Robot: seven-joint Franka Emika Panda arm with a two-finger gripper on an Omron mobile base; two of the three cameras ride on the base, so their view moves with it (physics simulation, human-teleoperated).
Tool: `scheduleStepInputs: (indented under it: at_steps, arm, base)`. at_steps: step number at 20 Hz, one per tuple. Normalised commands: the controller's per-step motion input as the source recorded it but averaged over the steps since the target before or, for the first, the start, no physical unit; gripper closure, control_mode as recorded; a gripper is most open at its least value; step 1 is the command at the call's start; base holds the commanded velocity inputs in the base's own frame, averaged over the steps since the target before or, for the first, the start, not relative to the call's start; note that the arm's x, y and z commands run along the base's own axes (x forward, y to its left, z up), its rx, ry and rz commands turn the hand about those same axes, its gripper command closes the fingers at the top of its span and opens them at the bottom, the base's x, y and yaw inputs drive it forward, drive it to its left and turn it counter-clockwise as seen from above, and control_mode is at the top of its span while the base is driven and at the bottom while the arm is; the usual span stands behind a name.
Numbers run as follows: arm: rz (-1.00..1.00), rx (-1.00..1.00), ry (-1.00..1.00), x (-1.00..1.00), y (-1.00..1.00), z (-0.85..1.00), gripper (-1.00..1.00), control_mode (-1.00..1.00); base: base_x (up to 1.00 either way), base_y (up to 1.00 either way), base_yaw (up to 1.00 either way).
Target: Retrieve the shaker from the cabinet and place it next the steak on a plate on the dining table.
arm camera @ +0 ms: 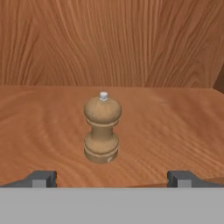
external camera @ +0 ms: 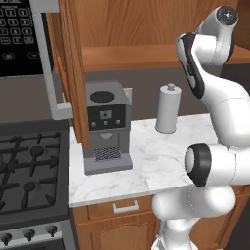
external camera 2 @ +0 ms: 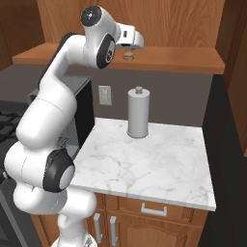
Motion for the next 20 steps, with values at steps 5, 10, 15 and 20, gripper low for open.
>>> scheduleStepInputs:
  at_steps: [5, 10, 15, 20]
  arm:
    - [0.00, 0.00, 0.00, 0.27, 0.00, 0.00, -1.00, -1.00]
    - [0.00, 0.00, 0.00, 0.25, 0.00, 0.00, -1.00, -1.00]
    - [0.00, 0.00, 0.00, 0.24, 0.00, 0.00, -1.00, -1.00]
    - [0.00, 0.00, 0.00, 0.28, 0.00, 0.00, -1.00, -1.00]
  base:
    - [0.00, 0.00, 0.00]
    - [0.00, 0.00, 0.00]
    - [0.00, 0.00, 0.00]
    - [0.00, 0.00, 0.00]
